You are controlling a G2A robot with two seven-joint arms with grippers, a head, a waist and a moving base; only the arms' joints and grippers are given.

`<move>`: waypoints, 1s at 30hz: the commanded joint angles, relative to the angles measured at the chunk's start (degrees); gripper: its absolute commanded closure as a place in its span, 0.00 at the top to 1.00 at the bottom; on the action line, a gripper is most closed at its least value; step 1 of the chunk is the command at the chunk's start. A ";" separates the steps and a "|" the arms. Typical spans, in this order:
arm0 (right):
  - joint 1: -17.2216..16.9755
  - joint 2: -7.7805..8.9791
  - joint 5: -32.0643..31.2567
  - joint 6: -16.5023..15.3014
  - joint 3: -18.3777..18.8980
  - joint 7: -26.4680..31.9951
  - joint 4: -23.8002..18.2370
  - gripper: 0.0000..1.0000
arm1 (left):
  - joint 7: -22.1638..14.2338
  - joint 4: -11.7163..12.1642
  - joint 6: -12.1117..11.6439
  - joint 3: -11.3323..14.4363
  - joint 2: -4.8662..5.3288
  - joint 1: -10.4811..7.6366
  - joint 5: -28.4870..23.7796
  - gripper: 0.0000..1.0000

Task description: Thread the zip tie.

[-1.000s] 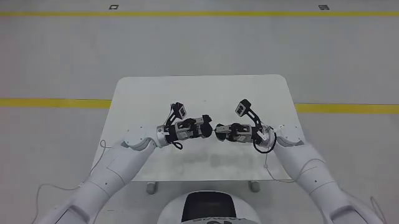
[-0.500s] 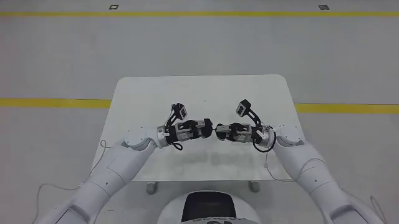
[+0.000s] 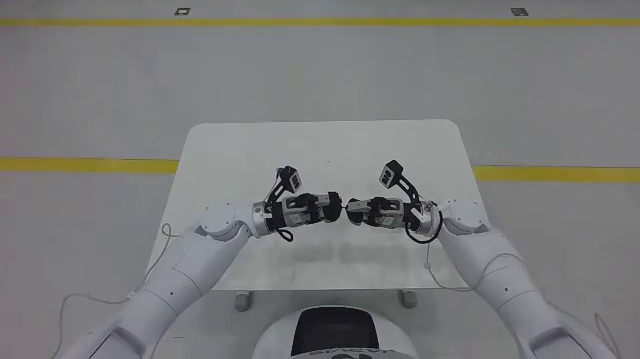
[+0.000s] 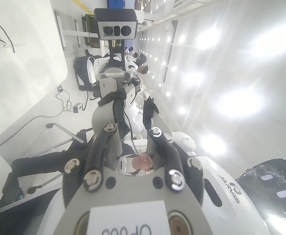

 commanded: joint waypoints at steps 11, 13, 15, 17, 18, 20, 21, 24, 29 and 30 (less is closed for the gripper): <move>0.57 -0.13 0.29 0.36 -0.43 1.10 0.82 0.00 | -0.93 0.65 0.40 0.71 -0.31 -0.40 0.13 0.12; 0.69 -0.17 0.20 0.50 -0.54 1.03 1.00 0.00 | -1.02 0.77 0.43 0.80 -0.36 -0.50 0.14 0.10; 0.81 -0.20 0.19 0.58 -0.63 1.05 1.16 0.00 | -1.07 0.90 0.46 0.92 -0.42 -0.61 0.21 0.10; 0.90 -0.22 0.19 0.64 -0.69 1.12 1.27 0.00 | -1.09 1.02 0.51 1.02 -0.47 -0.69 0.24 0.09; 0.95 -0.24 0.22 0.65 -0.73 1.18 1.32 0.00 | -1.12 1.10 0.52 1.07 -0.50 -0.75 0.26 0.09; 1.03 -0.26 0.31 0.57 -0.76 1.22 1.40 0.00 | -1.17 1.19 0.53 1.13 -0.55 -0.80 0.25 0.08; 1.07 -0.28 0.37 0.51 -0.77 1.24 1.45 0.00 | -1.18 1.25 0.53 1.16 -0.57 -0.84 0.30 0.08; 1.15 -0.32 0.51 0.37 -0.81 1.35 1.56 0.00 | -1.19 1.34 0.61 1.22 -0.60 -0.91 0.44 0.07; 1.25 -0.33 0.41 0.44 -0.90 1.63 1.59 0.00 | -1.19 1.63 0.65 1.19 -0.63 -0.96 0.46 0.07; 1.26 -0.32 0.37 0.44 -0.90 1.77 1.55 0.00 | -1.18 1.70 0.64 1.17 -0.63 -0.98 0.47 0.08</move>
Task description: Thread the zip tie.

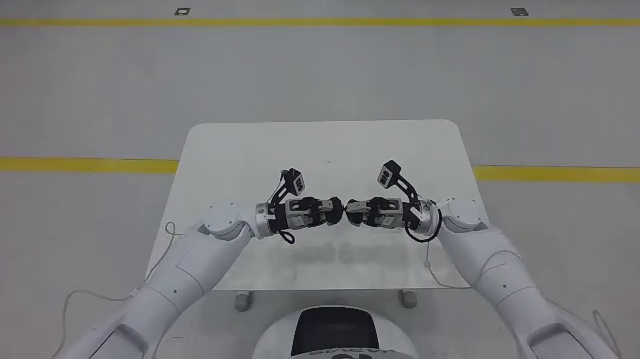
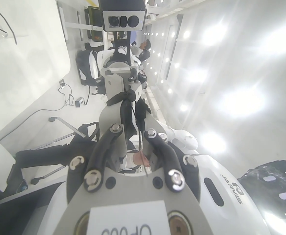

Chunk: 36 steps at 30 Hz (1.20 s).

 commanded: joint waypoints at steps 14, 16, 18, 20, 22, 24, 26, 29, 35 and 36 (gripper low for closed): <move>-0.01 0.20 -0.50 0.33 0.19 0.95 -0.29 0.00 | -1.10 0.51 0.19 0.22 -0.08 -0.24 0.45 0.05; -0.02 0.20 -0.48 0.30 0.19 0.96 -0.26 0.00 | -1.15 0.54 0.19 0.26 -0.10 -0.28 0.49 0.06; -0.01 0.20 -0.45 0.26 0.19 0.98 -0.22 0.00 | -1.18 0.60 0.21 0.30 -0.11 -0.32 0.59 0.07; -0.03 0.19 -0.40 0.17 0.19 0.95 -0.19 0.00 | -1.20 0.64 0.23 0.34 -0.13 -0.33 0.64 0.06; -0.04 0.18 -0.37 0.15 0.14 0.95 -0.12 0.00 | -1.28 0.67 0.27 0.38 -0.14 -0.36 0.71 0.07; -0.01 0.16 -0.38 0.19 0.04 0.99 -0.03 0.00 | -1.41 0.70 0.33 0.42 -0.15 -0.38 0.71 0.07; 0.05 0.13 -0.34 0.20 -0.04 1.01 0.08 0.00 | -1.52 0.73 0.37 0.45 -0.17 -0.42 0.66 0.07; 0.19 0.07 -0.37 0.24 -0.20 1.00 0.33 0.00 | -1.62 0.78 0.41 0.54 -0.21 -0.47 0.62 0.07; 0.41 -0.02 -0.38 0.23 -0.44 0.87 0.63 0.00 | -1.91 1.02 0.49 0.81 -0.34 -0.67 0.54 0.06; 0.42 -0.04 -0.37 0.22 -0.47 0.85 0.67 0.00 | -1.95 1.07 0.49 0.84 -0.36 -0.71 0.54 0.06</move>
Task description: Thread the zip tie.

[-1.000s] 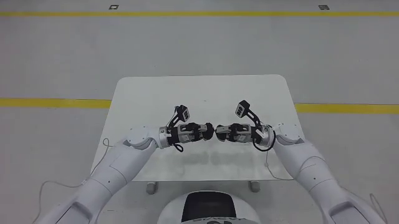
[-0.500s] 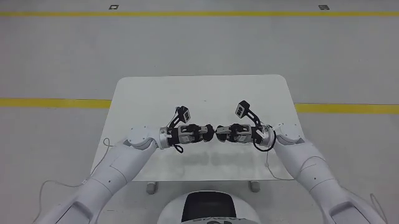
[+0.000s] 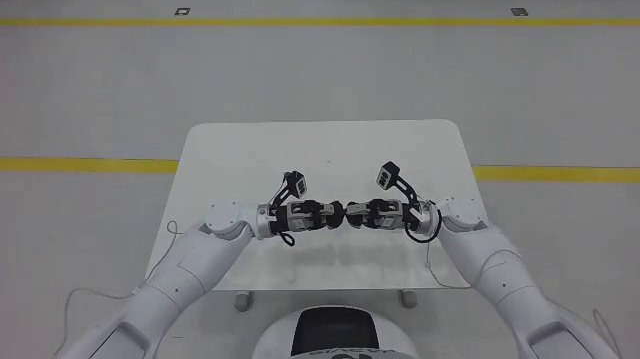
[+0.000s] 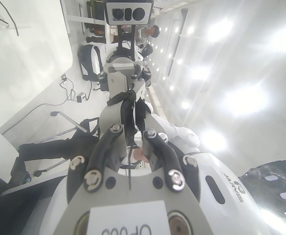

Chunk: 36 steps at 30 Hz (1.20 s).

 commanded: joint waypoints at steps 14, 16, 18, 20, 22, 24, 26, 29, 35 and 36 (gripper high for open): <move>0.20 -0.17 0.18 -0.13 -0.37 -0.01 0.41 0.00 | -0.44 0.28 0.03 0.33 -0.14 -0.11 0.03 0.02; 0.20 -0.19 0.22 -0.17 -0.40 -0.03 0.47 0.00 | -0.51 0.29 0.03 0.34 -0.15 -0.12 0.01 0.00; 0.20 -0.20 0.23 -0.18 -0.41 -0.09 0.50 0.00 | -0.51 0.31 0.04 0.35 -0.16 -0.11 -0.06 0.00; 0.17 -0.20 0.26 -0.18 -0.39 -0.18 0.55 0.00 | -0.50 0.34 0.01 0.35 -0.17 -0.10 -0.10 0.00; 0.17 -0.20 0.18 -0.03 -0.39 -0.30 0.62 0.36 | -0.46 0.37 -0.05 0.35 -0.19 -0.09 -0.12 0.00; 0.14 -0.19 0.16 0.20 -0.38 -0.51 0.58 1.00 | -0.42 0.55 -0.19 0.32 -0.19 -0.07 -0.11 0.00; 0.11 -0.17 0.19 0.27 -0.26 -0.74 0.46 1.00 | -0.40 0.73 -0.37 0.27 -0.18 -0.08 -0.07 0.00; -0.12 0.04 -0.02 0.22 0.34 -1.10 0.23 1.00 | -0.36 1.05 -0.77 0.16 -0.16 -0.15 0.11 0.00; -1.67 1.01 -1.62 -0.23 3.06 -3.76 -1.88 1.00 | 0.32 1.71 -2.34 -0.19 0.01 -0.23 1.82 0.00; -2.04 1.19 -1.96 -0.30 3.57 -4.27 -2.55 1.00 | 0.25 1.80 -2.69 -0.31 0.04 -0.11 1.68 0.00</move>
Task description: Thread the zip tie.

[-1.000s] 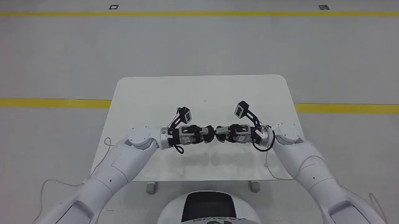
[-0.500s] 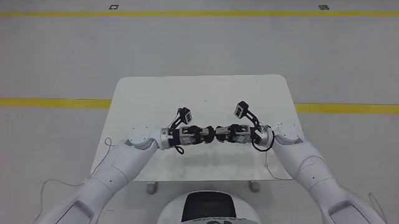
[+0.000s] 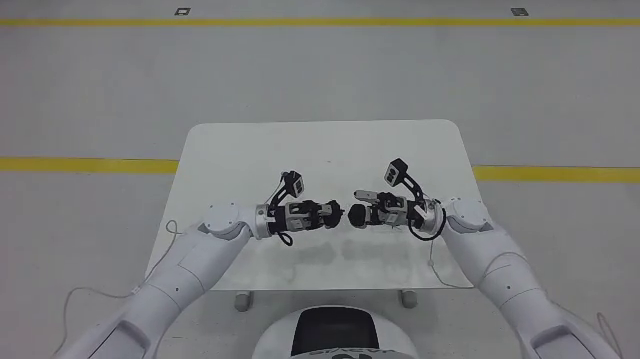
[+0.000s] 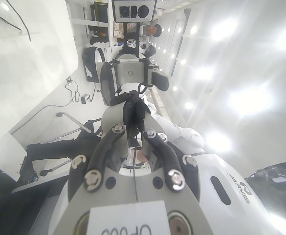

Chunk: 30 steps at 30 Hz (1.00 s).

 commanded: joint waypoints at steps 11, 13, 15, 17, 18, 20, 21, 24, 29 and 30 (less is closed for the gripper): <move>-0.97 0.46 -0.76 0.15 1.16 -0.71 -1.81 1.00 | 1.95 -0.37 -1.67 -0.08 0.19 0.24 2.97 0.00; -0.97 0.46 -0.76 0.15 1.16 -0.71 -1.81 1.00 | 4.19 -0.40 -1.59 -0.17 0.28 0.36 4.54 0.00; -0.97 0.46 -0.76 0.15 1.16 -0.71 -1.81 1.00 | 4.18 -0.17 -2.19 -1.24 0.65 0.45 4.73 0.00; -0.97 0.46 -0.76 0.15 1.16 -0.71 -1.81 1.00 | 4.79 -0.14 -2.19 -2.57 1.16 0.44 6.52 0.00; -0.97 0.46 -0.76 0.15 1.16 -0.71 -1.81 1.00 | 4.89 -0.43 -2.19 -3.45 1.49 0.78 7.08 0.00; -0.97 0.46 -0.76 0.15 1.16 -0.71 -1.81 1.00 | 5.10 -0.94 -2.19 -5.02 1.98 1.34 7.53 0.00; -0.97 0.46 -0.76 0.15 1.16 -0.71 -1.81 1.00 | 5.17 -1.28 -2.19 -5.94 2.30 1.74 8.25 0.00; -1.01 0.47 -1.01 0.20 1.19 -1.25 -1.81 1.00 | 5.54 -2.13 -2.19 -7.74 2.86 2.79 8.87 0.00; -2.60 1.61 -11.77 3.78 2.44 -10.35 -6.51 1.00 | 5.77 -3.42 -2.19 -9.22 3.42 4.29 9.84 0.00; -3.04 1.89 -13.58 4.95 2.81 -11.33 -7.76 1.00 | 5.81 -3.55 -2.19 -9.24 3.45 4.47 10.01 0.00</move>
